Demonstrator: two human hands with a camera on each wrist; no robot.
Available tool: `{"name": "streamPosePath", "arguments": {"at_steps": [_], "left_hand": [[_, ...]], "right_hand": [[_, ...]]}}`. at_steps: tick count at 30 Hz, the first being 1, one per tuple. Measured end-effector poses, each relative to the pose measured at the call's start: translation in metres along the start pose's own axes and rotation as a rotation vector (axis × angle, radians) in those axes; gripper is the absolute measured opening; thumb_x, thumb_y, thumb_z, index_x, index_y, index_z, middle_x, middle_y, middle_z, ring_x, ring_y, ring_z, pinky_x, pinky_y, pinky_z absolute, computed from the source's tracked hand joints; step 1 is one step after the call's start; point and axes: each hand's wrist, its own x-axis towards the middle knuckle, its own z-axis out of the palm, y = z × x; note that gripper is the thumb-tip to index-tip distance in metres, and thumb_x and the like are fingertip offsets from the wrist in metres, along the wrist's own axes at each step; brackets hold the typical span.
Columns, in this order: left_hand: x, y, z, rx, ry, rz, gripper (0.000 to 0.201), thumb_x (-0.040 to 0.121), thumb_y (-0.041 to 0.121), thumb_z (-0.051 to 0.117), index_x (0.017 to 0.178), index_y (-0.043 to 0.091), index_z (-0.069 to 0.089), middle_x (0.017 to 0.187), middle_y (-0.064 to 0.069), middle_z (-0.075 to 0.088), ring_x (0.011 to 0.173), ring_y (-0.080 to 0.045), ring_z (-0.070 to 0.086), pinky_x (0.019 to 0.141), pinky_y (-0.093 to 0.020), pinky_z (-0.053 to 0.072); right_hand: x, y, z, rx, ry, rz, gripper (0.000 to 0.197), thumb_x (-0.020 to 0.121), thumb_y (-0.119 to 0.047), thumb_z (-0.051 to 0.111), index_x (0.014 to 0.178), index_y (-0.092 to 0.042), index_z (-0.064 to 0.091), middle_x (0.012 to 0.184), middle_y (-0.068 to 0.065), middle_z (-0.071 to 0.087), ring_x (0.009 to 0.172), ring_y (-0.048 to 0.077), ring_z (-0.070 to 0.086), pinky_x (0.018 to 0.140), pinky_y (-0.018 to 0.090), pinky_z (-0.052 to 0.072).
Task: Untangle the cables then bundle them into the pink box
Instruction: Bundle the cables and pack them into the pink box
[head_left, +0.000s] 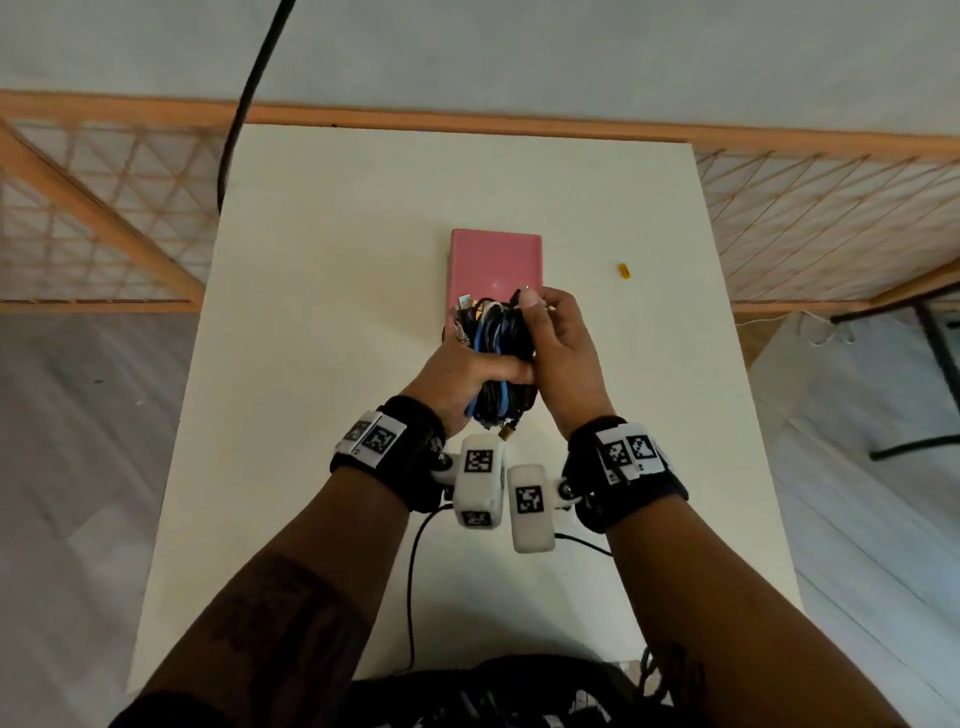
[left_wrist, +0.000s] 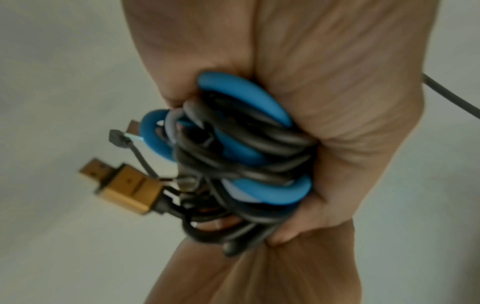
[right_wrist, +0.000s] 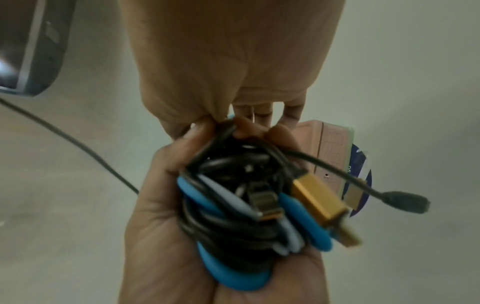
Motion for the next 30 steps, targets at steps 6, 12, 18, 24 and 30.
{"name": "streamPosePath", "arguments": {"at_steps": [6,12,18,24,30], "left_hand": [[0.02,-0.001,-0.026,-0.089,0.138,-0.025,0.01,0.08,-0.002,0.07,0.087,-0.002,0.077,0.074,-0.016,0.071,0.066,-0.032,0.068,0.068,-0.038,0.058],[0.04,-0.004,-0.062,-0.227,0.327,-0.083,0.024,0.08,0.001,0.063,0.103,-0.005,0.063,0.066,-0.012,0.063,0.056,-0.026,0.065,0.07,-0.04,0.053],[0.058,-0.001,-0.068,-0.194,0.347,-0.109,0.008,0.084,-0.001,0.062,0.091,-0.003,0.064,0.07,-0.014,0.06,0.061,-0.03,0.065,0.072,-0.039,0.055],[0.06,-0.002,-0.058,-0.174,0.341,-0.133,0.007,0.087,0.002,0.06,0.089,-0.003,0.064,0.069,-0.017,0.063,0.061,-0.03,0.064,0.066,-0.036,0.054],[0.064,-0.007,-0.068,-0.269,0.355,-0.173,0.043,0.074,0.011,0.067,0.116,0.001,0.066,0.072,-0.01,0.066,0.065,-0.025,0.067,0.083,-0.043,0.052]], "right_hand": [[0.029,0.02,-0.014,-0.023,-0.094,0.105,0.048,0.095,-0.061,0.056,0.128,-0.026,0.06,0.119,0.004,0.07,0.101,0.015,0.071,0.082,0.034,0.058],[0.072,0.061,-0.024,-0.29,0.012,0.098,0.078,0.09,-0.05,0.072,0.153,-0.021,0.037,0.153,-0.002,0.047,0.127,0.011,0.053,0.107,0.035,0.048],[0.097,0.072,-0.02,-0.328,-0.182,0.039,0.099,0.085,-0.034,0.081,0.159,-0.024,0.018,0.147,-0.005,0.052,0.129,0.011,0.053,0.102,0.037,0.053],[0.093,0.084,-0.018,-0.523,-0.137,0.022,0.084,0.082,-0.067,0.064,0.149,-0.025,0.036,0.135,0.004,0.058,0.121,0.026,0.057,0.099,0.049,0.053],[0.093,0.077,-0.012,-0.507,-0.168,-0.017,0.09,0.098,-0.029,0.066,0.163,-0.014,0.005,0.155,0.012,0.038,0.139,0.029,0.043,0.114,0.045,0.042]]}}
